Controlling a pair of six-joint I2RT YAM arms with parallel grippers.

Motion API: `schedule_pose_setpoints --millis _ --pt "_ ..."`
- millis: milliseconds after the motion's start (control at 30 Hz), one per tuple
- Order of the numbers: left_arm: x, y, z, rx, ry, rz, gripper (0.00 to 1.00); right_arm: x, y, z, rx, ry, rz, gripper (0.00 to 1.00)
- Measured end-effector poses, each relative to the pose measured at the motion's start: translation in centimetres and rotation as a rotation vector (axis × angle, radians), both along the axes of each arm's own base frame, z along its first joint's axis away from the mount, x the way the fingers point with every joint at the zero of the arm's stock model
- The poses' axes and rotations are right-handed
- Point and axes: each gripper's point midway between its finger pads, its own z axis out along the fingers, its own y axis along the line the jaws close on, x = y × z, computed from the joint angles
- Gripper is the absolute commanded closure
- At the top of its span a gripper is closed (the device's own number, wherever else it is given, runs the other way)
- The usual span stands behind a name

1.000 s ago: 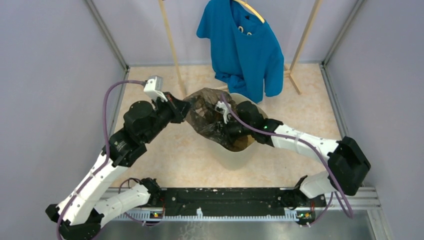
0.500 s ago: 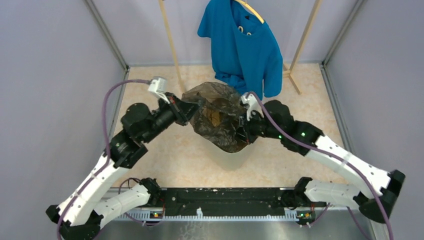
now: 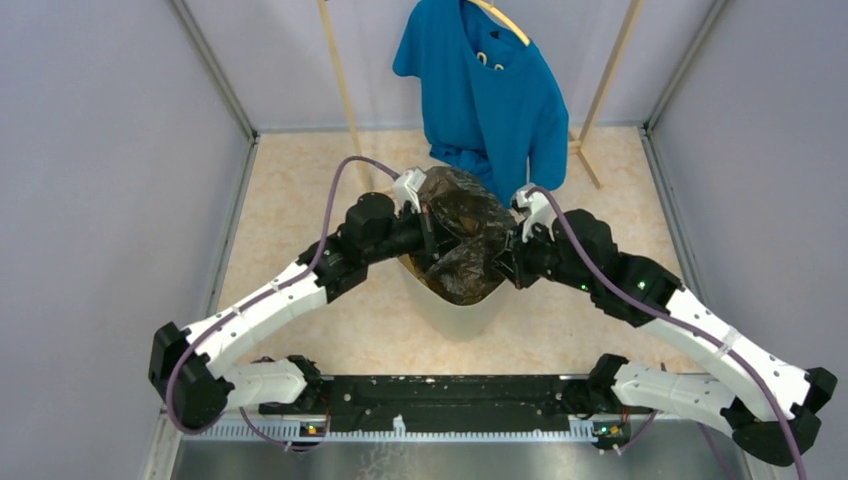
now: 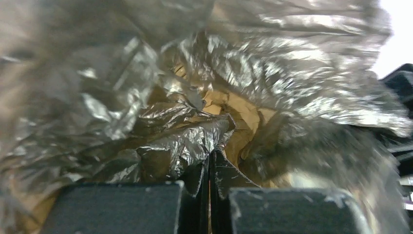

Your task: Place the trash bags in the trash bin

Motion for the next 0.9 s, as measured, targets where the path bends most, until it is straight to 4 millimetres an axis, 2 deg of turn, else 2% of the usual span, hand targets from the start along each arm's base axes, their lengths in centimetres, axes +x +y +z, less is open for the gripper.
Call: schedule_pose_setpoints --millis 133,267,433,533,600,733,900 --pt "0.3 -1.0 -3.2 0.064 0.083 0.016 1.0 1.3 1.6 -0.9 -0.01 0.022 -0.007 1.0" --pt "0.6 -0.3 -5.4 0.123 0.128 0.064 1.0 3.4 3.9 -2.0 -0.016 0.023 -0.016 1.0" --pt "0.3 1.1 -4.7 0.136 0.097 0.099 1.0 4.0 3.6 -5.4 -0.094 0.063 -0.047 1.0" --pt "0.0 2.2 -2.6 0.114 0.034 0.117 1.0 3.6 2.4 -7.3 -0.157 0.095 -0.069 1.0" --pt "-0.4 2.7 -1.4 0.097 -0.002 0.116 1.0 3.6 2.1 -7.4 -0.168 0.097 -0.075 0.98" --pt "-1.1 3.7 0.9 0.066 -0.079 0.114 1.0 3.1 0.7 -5.8 -0.176 0.079 -0.099 0.94" --pt "-2.2 5.6 4.6 -0.007 -0.182 0.138 1.0 2.3 -0.5 0.3 -0.068 -0.009 -0.11 0.87"
